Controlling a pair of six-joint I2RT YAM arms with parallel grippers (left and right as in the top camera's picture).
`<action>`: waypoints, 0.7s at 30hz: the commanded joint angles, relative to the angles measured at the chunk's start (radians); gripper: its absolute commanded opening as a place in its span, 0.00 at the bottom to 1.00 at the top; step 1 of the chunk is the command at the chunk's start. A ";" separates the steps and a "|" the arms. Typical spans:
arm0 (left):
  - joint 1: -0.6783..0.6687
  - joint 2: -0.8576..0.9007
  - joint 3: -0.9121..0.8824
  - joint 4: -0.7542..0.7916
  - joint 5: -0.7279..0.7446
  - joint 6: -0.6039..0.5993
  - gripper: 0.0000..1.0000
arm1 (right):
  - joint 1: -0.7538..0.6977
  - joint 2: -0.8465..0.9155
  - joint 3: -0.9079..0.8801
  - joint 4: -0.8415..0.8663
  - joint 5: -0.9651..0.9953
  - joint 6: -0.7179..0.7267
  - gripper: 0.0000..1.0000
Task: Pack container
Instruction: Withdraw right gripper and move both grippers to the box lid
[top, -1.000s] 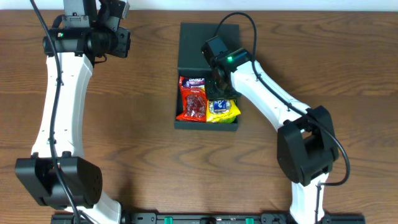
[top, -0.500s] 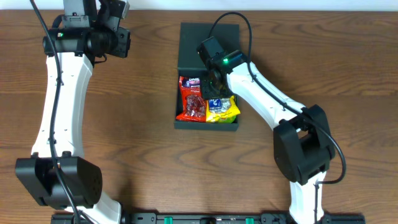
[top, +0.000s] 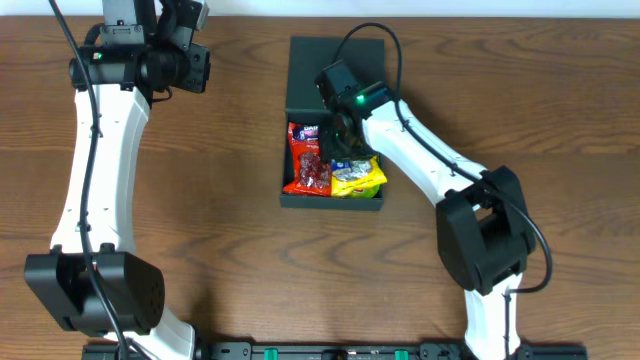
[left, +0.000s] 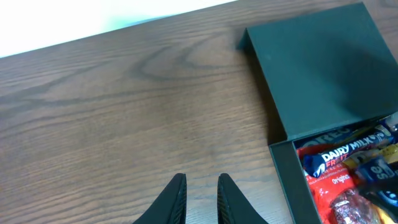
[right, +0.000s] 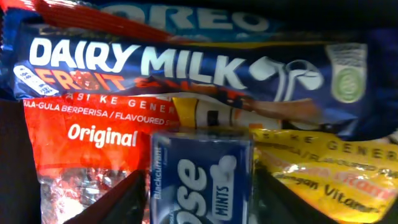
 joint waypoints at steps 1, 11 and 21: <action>-0.001 -0.026 0.027 -0.001 0.003 -0.004 0.18 | 0.003 -0.011 0.021 -0.005 -0.044 -0.016 0.58; -0.001 -0.026 0.027 0.000 0.003 -0.004 0.19 | -0.031 -0.187 0.116 -0.012 -0.043 -0.041 0.62; -0.001 0.023 0.026 0.001 0.061 -0.005 0.10 | -0.201 -0.203 0.097 0.016 0.035 -0.051 0.09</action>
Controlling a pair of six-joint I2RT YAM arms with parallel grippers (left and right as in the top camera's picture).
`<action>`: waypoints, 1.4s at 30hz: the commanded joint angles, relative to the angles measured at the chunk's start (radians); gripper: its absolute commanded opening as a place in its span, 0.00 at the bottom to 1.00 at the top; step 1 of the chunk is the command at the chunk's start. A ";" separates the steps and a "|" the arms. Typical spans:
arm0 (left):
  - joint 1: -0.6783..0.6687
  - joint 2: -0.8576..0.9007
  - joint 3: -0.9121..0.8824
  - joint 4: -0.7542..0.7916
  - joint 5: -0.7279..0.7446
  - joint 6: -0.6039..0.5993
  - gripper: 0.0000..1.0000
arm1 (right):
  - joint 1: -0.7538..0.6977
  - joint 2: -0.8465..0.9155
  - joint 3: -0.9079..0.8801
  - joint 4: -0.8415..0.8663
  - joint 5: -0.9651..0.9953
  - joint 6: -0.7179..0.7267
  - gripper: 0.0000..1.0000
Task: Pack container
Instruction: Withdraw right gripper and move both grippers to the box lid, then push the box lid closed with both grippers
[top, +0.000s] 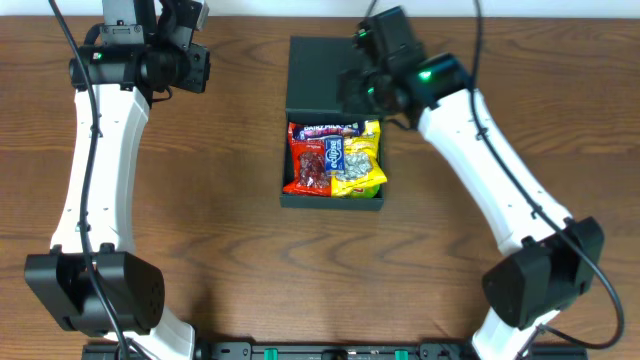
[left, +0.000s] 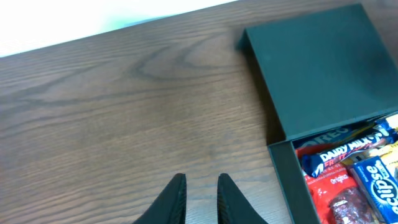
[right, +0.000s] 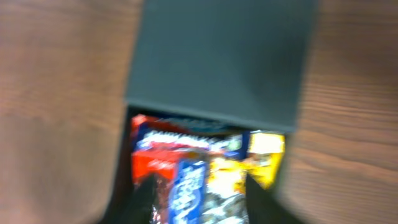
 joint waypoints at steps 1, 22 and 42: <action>-0.001 0.037 0.026 0.003 0.068 0.000 0.06 | -0.087 0.029 -0.023 0.002 0.032 -0.009 0.02; -0.009 0.436 0.026 0.317 0.430 -0.294 0.06 | -0.324 0.193 -0.186 0.367 -0.302 0.080 0.01; -0.097 0.599 0.029 0.550 0.549 -0.538 0.06 | -0.325 0.422 -0.185 0.764 -0.628 0.268 0.01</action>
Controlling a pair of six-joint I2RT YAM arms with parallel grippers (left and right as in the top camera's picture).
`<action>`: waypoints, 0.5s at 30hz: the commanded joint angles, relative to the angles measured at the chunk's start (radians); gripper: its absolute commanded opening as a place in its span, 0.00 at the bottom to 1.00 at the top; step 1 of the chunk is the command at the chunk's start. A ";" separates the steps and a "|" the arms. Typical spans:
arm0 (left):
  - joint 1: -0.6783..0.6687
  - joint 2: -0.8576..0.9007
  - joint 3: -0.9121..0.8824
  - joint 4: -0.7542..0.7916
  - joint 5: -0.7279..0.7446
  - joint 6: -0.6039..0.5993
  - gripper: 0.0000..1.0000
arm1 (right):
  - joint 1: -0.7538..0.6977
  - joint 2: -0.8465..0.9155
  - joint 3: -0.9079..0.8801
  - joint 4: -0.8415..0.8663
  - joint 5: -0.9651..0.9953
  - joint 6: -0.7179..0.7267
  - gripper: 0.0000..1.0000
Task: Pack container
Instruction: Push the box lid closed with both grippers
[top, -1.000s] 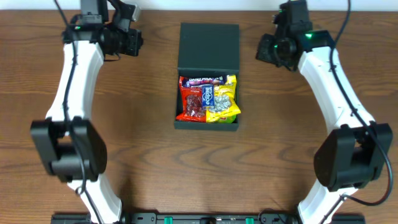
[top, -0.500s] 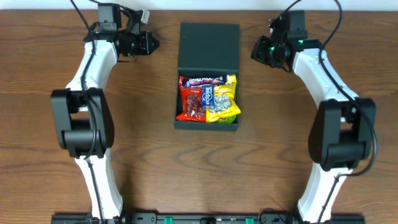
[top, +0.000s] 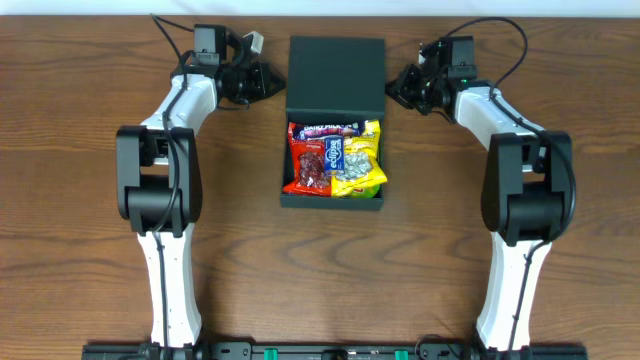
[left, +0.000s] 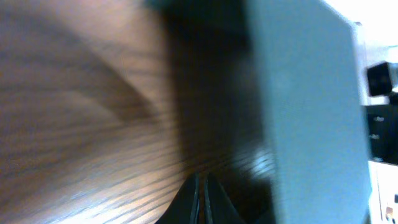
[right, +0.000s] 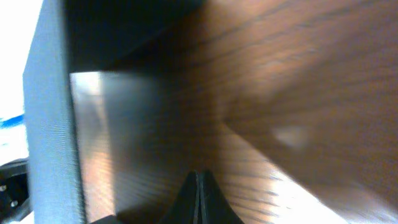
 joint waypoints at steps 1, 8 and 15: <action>-0.011 -0.002 0.019 0.029 0.073 -0.017 0.06 | 0.006 -0.002 -0.002 0.061 -0.121 -0.002 0.01; -0.010 -0.002 0.056 0.117 0.327 -0.017 0.06 | 0.001 -0.002 -0.002 0.319 -0.435 -0.055 0.01; 0.012 -0.042 0.144 0.088 0.470 -0.016 0.06 | -0.003 -0.054 0.001 0.360 -0.606 -0.074 0.01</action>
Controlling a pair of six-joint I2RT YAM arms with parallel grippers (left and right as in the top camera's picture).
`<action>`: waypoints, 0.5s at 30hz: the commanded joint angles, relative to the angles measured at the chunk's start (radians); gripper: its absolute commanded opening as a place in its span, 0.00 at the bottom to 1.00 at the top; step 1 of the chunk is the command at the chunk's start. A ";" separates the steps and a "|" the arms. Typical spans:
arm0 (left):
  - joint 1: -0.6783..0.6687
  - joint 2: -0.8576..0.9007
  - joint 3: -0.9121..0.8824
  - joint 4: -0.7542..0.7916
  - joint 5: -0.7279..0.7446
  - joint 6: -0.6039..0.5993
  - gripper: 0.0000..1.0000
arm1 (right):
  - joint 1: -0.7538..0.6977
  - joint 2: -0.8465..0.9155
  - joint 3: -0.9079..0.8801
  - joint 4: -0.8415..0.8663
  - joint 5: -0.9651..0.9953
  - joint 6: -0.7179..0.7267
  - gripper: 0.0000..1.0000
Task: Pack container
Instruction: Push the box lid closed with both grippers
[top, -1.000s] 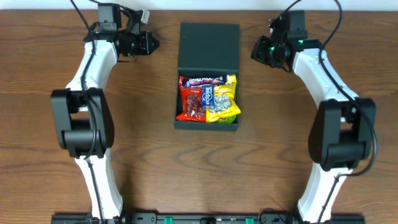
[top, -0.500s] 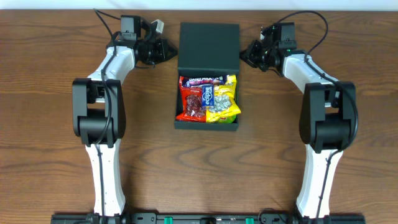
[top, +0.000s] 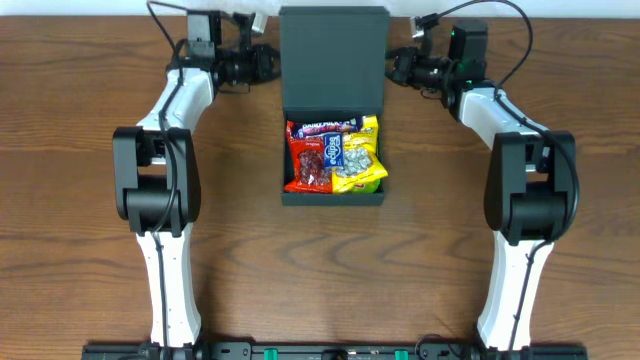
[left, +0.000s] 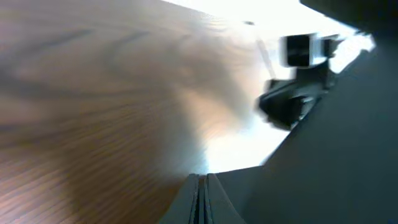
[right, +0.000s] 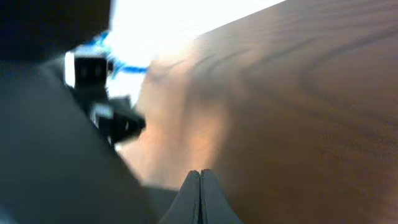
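Observation:
A black box (top: 284, 160) sits mid-table holding a red bag (top: 308, 168), a yellow bag (top: 364, 165), a blue mints pack (top: 334, 152) and a Dairy Milk bar (top: 324, 126). Its hinged lid (top: 334, 55) is tipped up off the table behind it. My left gripper (top: 270, 62) is shut, its tips (left: 200, 177) against the lid's left edge (left: 323, 155). On the other side my right gripper (top: 394, 68) is shut too, with its tips (right: 199, 172) at the right edge of the lid (right: 50, 149). Neither gripper has anything between its fingers.
The wooden table (top: 150, 260) ends just behind the lid at a white wall. Each wrist view shows the other arm's gripper across the lid, the right one (left: 298, 74) and the left one (right: 99, 93).
The lid lay flat on the table behind the box and is now tilted up. Both grippers stayed shut at its sides and sit a little farther back.
My right gripper was open in the box around the blue mints pack, and the left hung high at the far left. Then the mints lay in the box with the right gripper over the lid. Later both grippers were shut beside the flat lid, which now stands raised.

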 joint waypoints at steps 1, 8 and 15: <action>0.005 -0.056 0.055 -0.024 0.121 0.010 0.06 | 0.015 -0.065 0.005 -0.001 -0.167 -0.030 0.01; 0.050 -0.206 0.056 -0.261 0.082 0.258 0.05 | 0.034 -0.137 0.005 -0.127 -0.229 -0.065 0.01; 0.061 -0.334 0.056 -0.654 -0.232 0.602 0.06 | 0.078 -0.150 0.005 -0.494 -0.162 -0.252 0.01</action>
